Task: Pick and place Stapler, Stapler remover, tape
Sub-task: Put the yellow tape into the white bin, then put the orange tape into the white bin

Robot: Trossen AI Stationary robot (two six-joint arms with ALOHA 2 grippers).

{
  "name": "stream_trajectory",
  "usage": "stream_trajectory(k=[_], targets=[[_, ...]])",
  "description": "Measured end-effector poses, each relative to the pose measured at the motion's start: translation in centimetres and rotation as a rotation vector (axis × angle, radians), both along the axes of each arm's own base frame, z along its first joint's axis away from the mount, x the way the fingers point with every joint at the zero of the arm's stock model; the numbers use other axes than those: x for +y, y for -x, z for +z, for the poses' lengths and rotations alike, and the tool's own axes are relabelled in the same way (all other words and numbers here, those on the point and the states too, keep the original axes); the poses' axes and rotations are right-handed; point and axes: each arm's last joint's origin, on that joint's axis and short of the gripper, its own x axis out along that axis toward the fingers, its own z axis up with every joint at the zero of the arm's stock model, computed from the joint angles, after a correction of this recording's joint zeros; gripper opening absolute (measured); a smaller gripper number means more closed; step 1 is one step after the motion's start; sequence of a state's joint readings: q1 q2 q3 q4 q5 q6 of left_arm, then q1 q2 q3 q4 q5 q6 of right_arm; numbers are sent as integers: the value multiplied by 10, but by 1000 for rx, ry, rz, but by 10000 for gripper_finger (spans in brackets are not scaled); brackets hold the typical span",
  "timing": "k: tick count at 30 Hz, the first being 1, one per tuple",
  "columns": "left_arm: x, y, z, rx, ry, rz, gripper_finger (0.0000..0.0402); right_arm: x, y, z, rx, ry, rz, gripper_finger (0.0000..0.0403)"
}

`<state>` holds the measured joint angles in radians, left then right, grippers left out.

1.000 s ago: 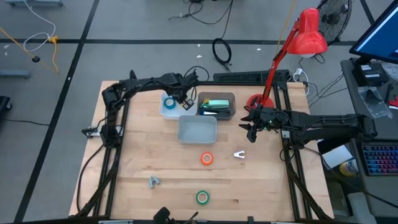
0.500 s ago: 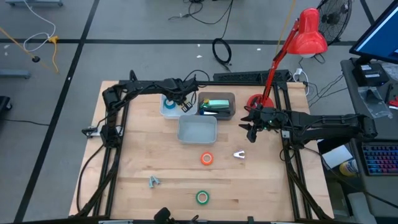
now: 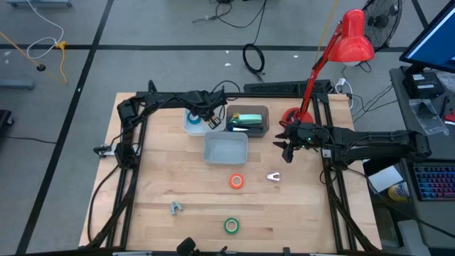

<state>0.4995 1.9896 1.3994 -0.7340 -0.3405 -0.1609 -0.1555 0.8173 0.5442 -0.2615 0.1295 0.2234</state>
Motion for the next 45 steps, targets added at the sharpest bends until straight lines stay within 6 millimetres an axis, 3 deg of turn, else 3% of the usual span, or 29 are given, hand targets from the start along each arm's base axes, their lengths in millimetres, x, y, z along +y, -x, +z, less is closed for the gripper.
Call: stream_trajectory(k=[27, 40, 45], targets=[[-2, 1, -1, 15, 32, -25, 66, 0, 0, 0, 0, 0, 0, 139], [-1, 2, 3, 25, -35, 31, 169, 0, 0, 0, 0, -2, 2, 139], [-8, 2, 19, -19, -56, 27, 181, 0, 0, 0, -1, -2, 2, 139]])
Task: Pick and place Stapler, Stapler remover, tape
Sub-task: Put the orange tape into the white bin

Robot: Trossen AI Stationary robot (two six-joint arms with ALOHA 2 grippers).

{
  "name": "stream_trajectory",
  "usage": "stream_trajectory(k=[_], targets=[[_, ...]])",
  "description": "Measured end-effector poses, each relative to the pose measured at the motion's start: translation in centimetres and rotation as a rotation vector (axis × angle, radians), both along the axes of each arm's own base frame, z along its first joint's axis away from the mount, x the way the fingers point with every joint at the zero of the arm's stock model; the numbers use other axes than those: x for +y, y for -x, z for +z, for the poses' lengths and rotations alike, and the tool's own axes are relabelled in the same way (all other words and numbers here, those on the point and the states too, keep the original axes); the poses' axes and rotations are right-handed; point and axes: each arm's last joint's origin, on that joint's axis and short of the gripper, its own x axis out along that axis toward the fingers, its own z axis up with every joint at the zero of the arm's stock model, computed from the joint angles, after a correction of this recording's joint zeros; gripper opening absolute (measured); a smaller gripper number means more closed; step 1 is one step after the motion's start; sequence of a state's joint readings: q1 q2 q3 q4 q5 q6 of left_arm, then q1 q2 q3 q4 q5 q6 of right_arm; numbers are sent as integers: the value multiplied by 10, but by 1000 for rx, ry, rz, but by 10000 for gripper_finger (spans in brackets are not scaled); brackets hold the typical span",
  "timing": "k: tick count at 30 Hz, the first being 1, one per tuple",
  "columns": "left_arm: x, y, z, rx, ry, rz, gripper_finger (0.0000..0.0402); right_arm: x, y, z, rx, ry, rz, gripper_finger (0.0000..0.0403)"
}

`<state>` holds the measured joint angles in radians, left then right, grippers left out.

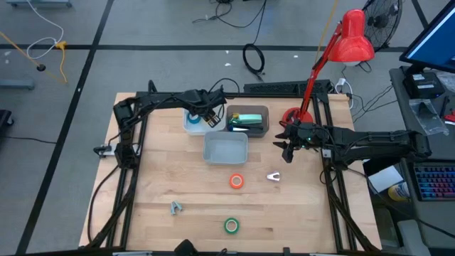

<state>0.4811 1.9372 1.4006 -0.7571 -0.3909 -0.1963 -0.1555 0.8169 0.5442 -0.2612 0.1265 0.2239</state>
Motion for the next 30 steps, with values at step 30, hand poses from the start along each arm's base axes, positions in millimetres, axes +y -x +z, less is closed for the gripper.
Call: stream_trajectory(k=[30], targets=[[-208, -3, 118, -449, 175, -580, 182, 0, 0, 0, -5, 2, -1, 139]])
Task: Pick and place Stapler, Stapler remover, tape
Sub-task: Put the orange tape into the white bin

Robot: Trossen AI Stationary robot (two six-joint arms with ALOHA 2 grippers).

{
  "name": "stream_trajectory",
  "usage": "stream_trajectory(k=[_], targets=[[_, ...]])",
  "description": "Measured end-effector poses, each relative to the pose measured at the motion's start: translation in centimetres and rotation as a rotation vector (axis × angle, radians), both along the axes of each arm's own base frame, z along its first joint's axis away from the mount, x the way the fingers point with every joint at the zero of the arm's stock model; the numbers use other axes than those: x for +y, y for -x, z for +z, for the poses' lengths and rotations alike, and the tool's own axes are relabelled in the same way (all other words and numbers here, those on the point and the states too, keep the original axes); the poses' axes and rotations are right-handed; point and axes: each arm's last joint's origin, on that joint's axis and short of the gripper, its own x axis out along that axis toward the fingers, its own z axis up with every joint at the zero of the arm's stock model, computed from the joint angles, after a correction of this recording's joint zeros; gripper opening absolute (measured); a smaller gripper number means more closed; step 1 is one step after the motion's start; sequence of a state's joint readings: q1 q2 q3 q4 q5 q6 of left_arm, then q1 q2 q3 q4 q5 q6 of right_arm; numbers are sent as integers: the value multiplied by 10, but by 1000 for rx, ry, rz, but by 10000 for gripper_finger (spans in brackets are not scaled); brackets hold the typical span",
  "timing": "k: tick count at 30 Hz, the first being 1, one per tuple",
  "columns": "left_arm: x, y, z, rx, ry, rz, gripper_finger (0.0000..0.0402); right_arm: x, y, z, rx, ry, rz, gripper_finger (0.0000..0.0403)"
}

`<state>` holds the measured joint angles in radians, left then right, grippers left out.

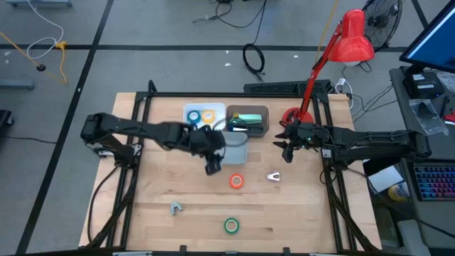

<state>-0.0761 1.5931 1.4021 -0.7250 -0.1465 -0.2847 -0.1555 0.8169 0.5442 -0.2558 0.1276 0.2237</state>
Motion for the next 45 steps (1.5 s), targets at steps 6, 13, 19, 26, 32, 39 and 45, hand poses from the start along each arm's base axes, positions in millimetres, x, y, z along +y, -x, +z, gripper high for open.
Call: stream_trajectory(k=[6, 13, 19, 26, 32, 39, 45], targets=[[-25, -14, -21, 58, -215, -234, 182, 0, 0, 0, 0, 0, 1, 139], [-45, -38, -55, 82, -276, -451, 182, 0, 0, 0, 3, -1, 1, 139], [-65, -53, -80, 51, -274, -500, 182, 0, 0, 0, 4, -1, 1, 139], [-82, -65, -104, 28, -266, -539, 182, 0, 1, -1, 11, -3, 2, 139], [-86, -72, -122, 38, -228, -529, 182, 0, 1, -1, 11, -3, 2, 139], [-83, -74, -134, 75, -214, -472, 182, 0, 1, -1, 11, -2, 1, 139], [-82, -76, -141, 87, -166, -457, 182, 0, 1, -1, 12, -3, 1, 139]])
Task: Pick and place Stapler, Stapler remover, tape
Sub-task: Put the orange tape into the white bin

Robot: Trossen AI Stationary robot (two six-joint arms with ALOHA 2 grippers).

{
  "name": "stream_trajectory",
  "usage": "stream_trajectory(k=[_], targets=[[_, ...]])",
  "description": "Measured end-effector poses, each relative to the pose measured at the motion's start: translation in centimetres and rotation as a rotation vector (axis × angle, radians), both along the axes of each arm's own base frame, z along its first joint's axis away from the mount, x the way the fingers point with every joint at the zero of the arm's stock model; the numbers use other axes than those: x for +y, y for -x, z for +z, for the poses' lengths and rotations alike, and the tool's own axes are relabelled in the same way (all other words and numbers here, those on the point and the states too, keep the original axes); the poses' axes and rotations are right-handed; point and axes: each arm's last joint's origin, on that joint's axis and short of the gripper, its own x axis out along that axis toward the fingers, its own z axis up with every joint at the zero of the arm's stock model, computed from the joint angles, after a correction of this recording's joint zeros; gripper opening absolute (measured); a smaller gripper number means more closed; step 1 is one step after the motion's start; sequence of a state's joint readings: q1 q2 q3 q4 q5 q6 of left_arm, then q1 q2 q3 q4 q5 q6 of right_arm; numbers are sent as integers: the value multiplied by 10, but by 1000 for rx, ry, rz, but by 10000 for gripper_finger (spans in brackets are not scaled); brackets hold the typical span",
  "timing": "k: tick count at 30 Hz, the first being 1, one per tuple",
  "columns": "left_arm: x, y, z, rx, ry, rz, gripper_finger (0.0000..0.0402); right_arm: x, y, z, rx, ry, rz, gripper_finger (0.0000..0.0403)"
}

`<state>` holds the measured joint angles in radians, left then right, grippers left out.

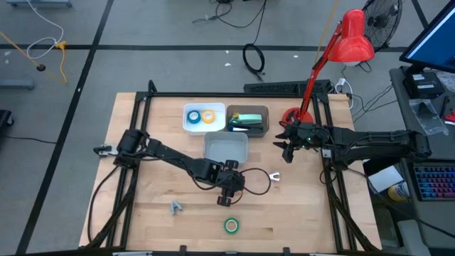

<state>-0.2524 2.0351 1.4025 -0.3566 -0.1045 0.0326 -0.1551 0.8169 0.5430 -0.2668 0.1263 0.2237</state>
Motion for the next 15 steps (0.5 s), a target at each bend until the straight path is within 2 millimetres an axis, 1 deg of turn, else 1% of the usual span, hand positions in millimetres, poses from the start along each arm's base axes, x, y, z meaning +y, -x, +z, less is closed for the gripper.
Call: stream_trajectory(k=[12, 15], targets=[[-1, -1, -19, 60, 15, 34, 182, 0, 0, 0, 0, 0, 0, 139], [-1, -3, -23, 55, 47, 41, 181, 0, 0, 0, 0, 0, 0, 139]])
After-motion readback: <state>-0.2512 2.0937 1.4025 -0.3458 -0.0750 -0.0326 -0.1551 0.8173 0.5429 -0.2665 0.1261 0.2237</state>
